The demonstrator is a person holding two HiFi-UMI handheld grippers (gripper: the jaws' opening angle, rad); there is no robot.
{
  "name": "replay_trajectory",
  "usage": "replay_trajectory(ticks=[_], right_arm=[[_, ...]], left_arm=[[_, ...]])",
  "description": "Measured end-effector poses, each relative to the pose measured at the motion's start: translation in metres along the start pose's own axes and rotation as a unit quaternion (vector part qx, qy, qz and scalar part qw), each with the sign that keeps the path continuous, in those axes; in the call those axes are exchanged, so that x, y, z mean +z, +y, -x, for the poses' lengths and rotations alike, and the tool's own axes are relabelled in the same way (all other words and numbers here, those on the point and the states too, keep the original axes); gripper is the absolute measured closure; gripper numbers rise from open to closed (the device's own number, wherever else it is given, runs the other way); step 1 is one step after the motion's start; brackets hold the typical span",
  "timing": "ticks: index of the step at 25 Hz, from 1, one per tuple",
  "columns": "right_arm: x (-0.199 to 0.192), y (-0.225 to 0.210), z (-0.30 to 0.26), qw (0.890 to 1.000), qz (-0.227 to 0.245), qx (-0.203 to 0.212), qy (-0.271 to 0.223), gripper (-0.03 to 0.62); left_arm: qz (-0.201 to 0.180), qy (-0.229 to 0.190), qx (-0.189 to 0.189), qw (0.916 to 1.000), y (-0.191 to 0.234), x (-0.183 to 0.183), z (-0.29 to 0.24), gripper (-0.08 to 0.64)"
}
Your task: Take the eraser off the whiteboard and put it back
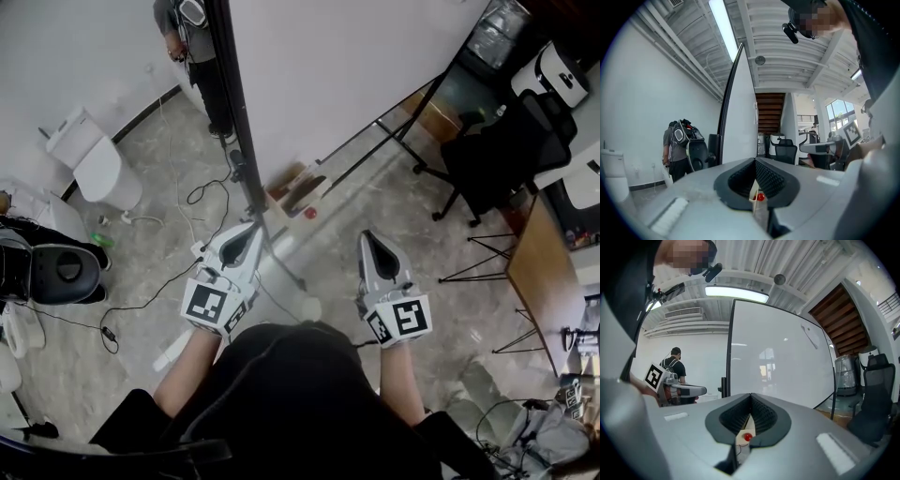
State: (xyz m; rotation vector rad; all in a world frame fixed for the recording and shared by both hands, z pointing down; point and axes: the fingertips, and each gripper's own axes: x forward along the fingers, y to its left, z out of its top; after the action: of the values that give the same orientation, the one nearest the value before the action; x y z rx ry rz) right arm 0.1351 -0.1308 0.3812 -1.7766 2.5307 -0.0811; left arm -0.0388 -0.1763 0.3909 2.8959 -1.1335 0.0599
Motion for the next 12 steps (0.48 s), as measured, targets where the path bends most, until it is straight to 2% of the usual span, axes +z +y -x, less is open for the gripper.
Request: replay_trajectory(ticks=[12], right_arm=[[0.0005, 0.0073, 0.0037, 1.0, 0.004, 0.004, 0.001, 0.583]], left_arm=[[-0.001, -0.003, 0.001, 1.0, -0.0058, 0.001, 0.009, 0.554]])
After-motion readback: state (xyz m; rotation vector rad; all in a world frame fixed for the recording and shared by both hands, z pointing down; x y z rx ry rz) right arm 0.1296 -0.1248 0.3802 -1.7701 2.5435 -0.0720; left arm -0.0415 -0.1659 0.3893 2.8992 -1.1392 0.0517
